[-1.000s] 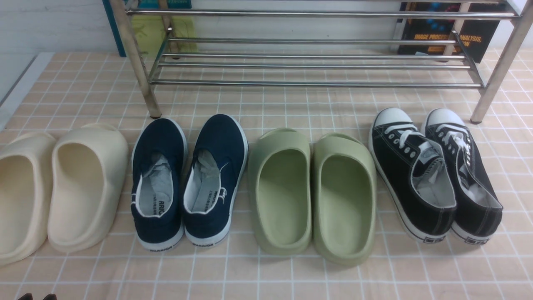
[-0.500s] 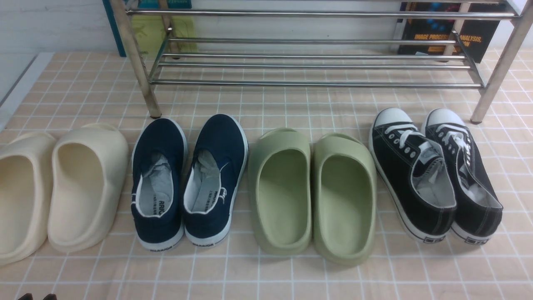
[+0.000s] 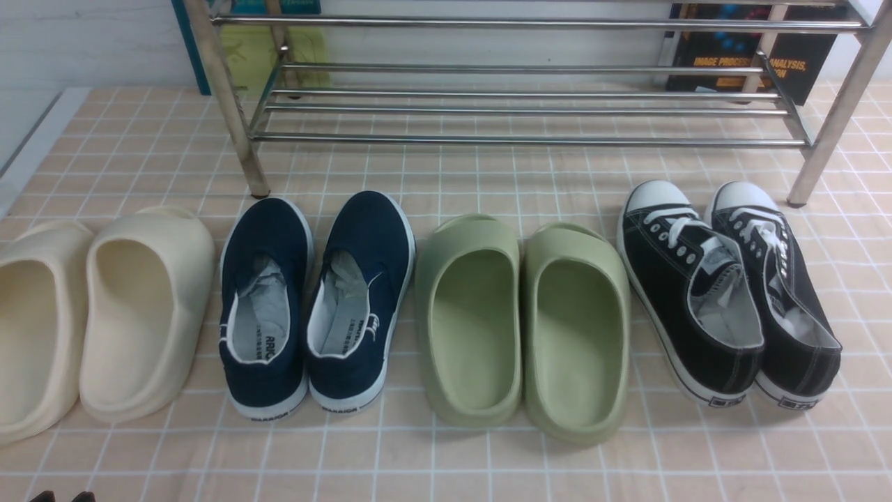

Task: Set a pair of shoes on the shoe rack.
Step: Use the right arm to grab the shoe closest to it

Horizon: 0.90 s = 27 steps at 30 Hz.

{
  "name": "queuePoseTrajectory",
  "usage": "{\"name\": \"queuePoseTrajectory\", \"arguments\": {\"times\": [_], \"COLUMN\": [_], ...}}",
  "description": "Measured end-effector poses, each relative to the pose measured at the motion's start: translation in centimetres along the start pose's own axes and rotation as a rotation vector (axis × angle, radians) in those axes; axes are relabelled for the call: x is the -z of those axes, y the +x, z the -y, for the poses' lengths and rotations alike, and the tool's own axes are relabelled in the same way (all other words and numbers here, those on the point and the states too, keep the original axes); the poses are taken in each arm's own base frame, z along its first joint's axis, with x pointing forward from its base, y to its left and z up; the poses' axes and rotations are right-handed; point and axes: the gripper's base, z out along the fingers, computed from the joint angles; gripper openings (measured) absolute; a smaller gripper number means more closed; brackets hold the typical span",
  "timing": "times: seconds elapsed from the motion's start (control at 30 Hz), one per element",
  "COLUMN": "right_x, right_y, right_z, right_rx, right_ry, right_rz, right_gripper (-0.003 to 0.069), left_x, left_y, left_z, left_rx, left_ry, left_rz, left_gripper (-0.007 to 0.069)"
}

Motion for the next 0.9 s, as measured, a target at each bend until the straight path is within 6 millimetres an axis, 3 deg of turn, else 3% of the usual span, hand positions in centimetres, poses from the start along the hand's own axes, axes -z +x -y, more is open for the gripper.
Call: {"name": "queuePoseTrajectory", "arguments": {"times": [0.13,0.67,0.87,0.9], "right_x": [-0.1,-2.3,-6.9,-8.4], "right_y": [-0.6,-2.6,-1.9,-0.7], "right_z": [-0.2,-2.1,-3.4,-3.2], "right_rx": [-0.010,0.016,0.141,0.240], "right_ry": [-0.007,-0.012,0.069,0.103], "right_rz": [0.058,0.012,-0.316,-0.492], "right_gripper": [0.0107,0.0125,0.0133,0.0135], "left_x": [0.0,0.0,0.0,0.0], "left_y": [0.0,0.0,0.0,0.0], "left_z": [0.0,0.0,0.0,0.0], "left_rx": [0.000,0.000,0.000,0.000], "left_ry": [0.000,0.000,0.000,0.000], "left_rz": [0.000,0.000,0.000,0.000], "left_gripper": [0.0239,0.0239,0.0239,0.0239]}}
